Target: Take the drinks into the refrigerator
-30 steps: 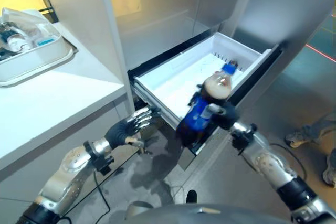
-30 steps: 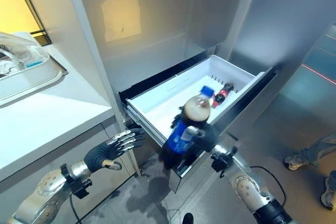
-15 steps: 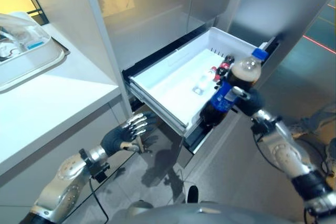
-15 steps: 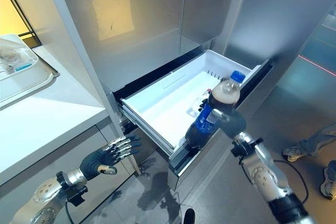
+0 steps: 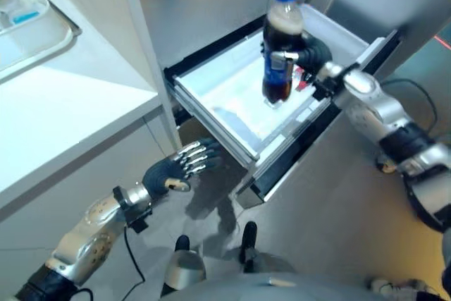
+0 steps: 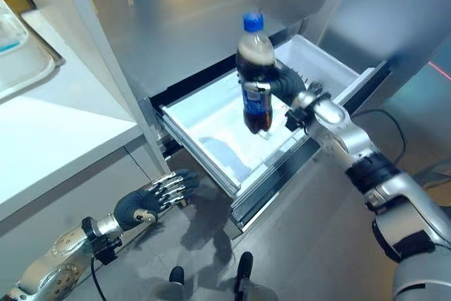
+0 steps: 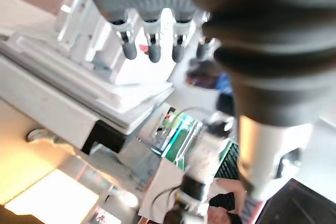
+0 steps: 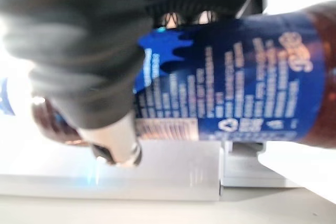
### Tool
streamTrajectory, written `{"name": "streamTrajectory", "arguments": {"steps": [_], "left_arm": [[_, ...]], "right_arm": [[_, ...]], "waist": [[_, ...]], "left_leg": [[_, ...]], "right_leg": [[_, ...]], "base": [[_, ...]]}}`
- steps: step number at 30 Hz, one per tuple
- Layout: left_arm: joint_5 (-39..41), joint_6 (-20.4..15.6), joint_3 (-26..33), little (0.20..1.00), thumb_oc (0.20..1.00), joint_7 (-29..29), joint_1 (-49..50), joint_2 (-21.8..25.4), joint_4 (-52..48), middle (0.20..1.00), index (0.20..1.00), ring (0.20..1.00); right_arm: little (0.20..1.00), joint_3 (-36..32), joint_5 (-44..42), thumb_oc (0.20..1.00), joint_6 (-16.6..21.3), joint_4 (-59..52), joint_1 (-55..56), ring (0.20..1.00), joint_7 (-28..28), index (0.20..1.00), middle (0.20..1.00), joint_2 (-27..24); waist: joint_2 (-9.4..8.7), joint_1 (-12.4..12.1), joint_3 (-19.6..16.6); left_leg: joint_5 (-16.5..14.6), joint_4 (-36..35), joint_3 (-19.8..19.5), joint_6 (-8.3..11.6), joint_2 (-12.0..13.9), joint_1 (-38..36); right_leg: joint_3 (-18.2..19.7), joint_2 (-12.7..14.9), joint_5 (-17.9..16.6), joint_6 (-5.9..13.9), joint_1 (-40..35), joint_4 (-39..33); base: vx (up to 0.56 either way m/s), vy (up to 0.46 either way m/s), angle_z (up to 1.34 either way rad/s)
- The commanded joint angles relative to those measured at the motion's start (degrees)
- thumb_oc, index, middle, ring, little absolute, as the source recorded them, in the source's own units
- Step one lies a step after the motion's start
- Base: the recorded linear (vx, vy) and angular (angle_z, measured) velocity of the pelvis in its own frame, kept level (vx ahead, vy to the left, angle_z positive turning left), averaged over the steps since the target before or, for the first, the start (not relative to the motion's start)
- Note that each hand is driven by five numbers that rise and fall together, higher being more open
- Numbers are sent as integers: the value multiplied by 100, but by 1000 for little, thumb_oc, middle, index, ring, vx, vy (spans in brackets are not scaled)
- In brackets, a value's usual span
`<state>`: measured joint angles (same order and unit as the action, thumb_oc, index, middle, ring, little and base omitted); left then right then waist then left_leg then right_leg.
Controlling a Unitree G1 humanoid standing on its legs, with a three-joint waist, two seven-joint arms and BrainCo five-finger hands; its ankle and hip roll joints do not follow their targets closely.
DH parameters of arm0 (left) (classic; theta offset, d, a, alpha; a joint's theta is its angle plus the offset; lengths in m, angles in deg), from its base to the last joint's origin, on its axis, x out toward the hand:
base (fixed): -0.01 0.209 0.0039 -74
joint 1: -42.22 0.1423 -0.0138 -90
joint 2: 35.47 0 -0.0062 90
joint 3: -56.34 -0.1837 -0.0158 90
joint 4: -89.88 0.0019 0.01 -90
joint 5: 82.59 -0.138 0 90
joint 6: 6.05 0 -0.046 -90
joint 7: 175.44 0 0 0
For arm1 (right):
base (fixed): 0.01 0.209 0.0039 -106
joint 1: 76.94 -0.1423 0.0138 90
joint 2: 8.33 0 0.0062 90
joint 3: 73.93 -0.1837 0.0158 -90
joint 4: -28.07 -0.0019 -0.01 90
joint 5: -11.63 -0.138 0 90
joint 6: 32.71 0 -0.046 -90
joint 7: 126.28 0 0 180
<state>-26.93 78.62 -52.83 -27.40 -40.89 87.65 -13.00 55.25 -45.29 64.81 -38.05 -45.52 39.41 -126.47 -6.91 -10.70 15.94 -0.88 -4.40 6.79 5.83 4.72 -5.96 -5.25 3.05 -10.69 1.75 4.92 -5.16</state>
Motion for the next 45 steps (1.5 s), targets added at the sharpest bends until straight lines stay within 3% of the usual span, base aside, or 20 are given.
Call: {"name": "streamTrajectory", "arguments": {"steps": [1, 8, 15, 19, 25, 32, 45], "left_arm": [[348, -188, -143, 1000, 1000, -5, -165, 424, -688, 1000, 1000, 1000], [382, -230, -332, 1000, 1000, 180, -492, 541, -730, 1000, 1000, 1000], [240, -354, -459, 1000, 1000, 326, -761, 742, -915, 1000, 1000, 1000], [173, -441, -455, 1000, 1000, 366, -852, 845, -967, 1000, 1000, 1000], [7, -518, -392, 1000, 1000, 378, -842, 1082, -1083, 1000, 1000, 1000], [-182, -630, -264, 1000, 1000, 509, -869, 1477, -1383, 1000, 1000, 1000], [-668, -639, 292, 1000, 1000, 988, -392, 1023, -1473, 1000, 1000, 1000]], "right_arm": [[200, 58, 13, 200, 608, 442, -1703, 200, 233, 200, 200, -70], [200, 465, 454, 200, 459, 1082, -2176, 200, 355, 200, 200, 497], [200, 819, 1289, 200, 264, 1580, -2135, 200, 338, 200, 200, 761], [200, 789, 1574, 200, 215, 1783, -1890, 200, 336, 200, 200, 755], [200, 1185, 2353, 200, 52, 1758, -1868, 200, 181, 200, 200, 322], [200, 1759, 3162, 200, -116, 2407, -2147, 200, 55, 200, 200, 114], [200, 2038, 5184, 200, -255, 4093, -2516, 200, 383, 200, 200, 1113]], "waist": [[3, -114, 64], [-39, -180, 317], [-2, -201, 586], [54, -242, 776], [46, -231, 1093], [-112, -257, 1385], [-481, -245, 1385]], "left_leg": [[-5, 50, -245, -557, -335, 374], [71, 83, -264, -552, -327, 607], [114, 126, -296, -541, -322, 775], [160, 185, -356, -537, -320, 943], [257, 244, -439, -512, -292, 1233], [360, 315, -529, -473, -250, 1627], [423, 285, -623, -442, -176, 2265]], "right_leg": [[-19, 41, 699, 384, -55, 835], [16, 25, 656, 364, 193, 902], [-23, 23, 656, 349, 375, 1005], [-75, 15, 662, 347, 527, 1106], [-169, 3, 660, 347, 834, 1294], [-263, -23, 574, 356, 1132, 1361], [-309, -149, 447, 344, 1616, 1174]], "base": [[-43, 1, 3], [-42, -1, 0], [-34, 1, 1], [-52, -8, 8], [-67, -20, 9], [-49, -30, 12], [-11, -19, 8]]}}
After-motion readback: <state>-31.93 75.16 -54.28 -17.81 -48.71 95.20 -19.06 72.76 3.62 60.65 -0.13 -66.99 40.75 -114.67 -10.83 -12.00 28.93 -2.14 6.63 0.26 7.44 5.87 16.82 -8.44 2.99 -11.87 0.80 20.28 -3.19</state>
